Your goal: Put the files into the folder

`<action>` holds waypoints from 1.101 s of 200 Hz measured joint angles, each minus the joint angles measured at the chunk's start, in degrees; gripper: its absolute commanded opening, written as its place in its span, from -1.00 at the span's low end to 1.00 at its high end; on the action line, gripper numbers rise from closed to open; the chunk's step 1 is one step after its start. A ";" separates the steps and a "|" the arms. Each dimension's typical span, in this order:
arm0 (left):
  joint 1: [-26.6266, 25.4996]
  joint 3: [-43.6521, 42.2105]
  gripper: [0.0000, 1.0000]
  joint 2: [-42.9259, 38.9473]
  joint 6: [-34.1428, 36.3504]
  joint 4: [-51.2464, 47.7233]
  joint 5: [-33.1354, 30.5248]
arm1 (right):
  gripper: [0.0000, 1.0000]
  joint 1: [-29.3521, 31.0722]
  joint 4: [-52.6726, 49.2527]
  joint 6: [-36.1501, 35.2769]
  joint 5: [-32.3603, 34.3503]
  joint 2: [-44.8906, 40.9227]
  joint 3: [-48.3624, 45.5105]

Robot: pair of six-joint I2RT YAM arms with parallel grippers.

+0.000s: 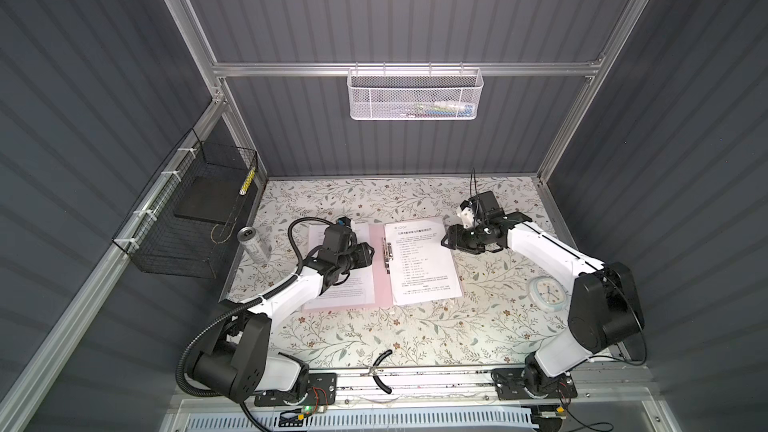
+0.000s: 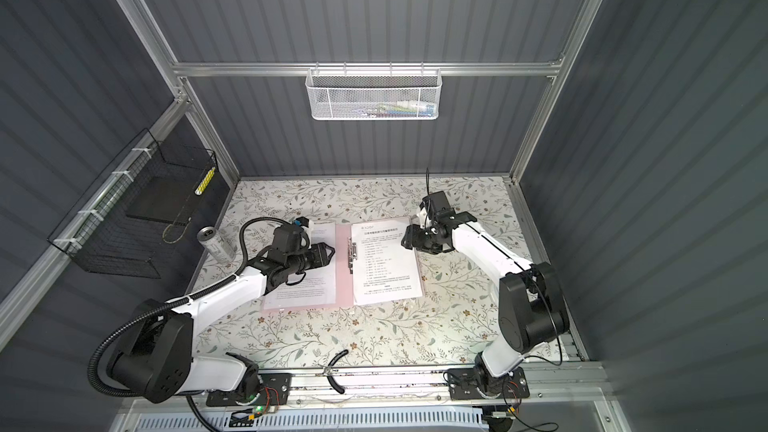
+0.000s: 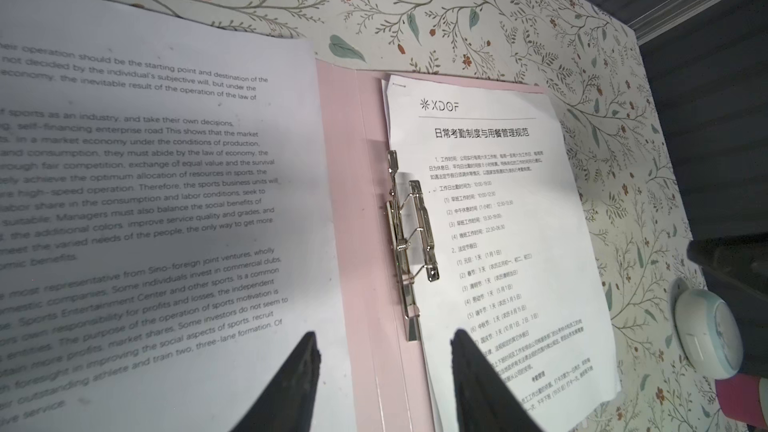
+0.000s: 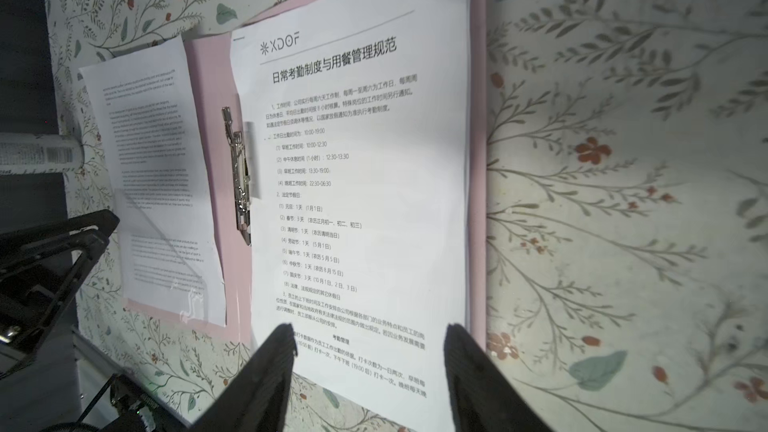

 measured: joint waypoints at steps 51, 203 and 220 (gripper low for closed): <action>0.00 0.15 -0.11 -0.02 0.59 -0.04 0.15 | -0.26 0.81 -0.72 -1.42 0.44 -1.68 4.52; -0.02 7.87 0.00 14.88 0.83 10.05 5.68 | -1.00 10.19 10.69 4.26 -13.38 17.53 8.94; 0.00 8.98 -0.01 16.39 0.83 10.64 5.79 | -1.00 10.16 11.63 4.70 -13.49 18.36 8.96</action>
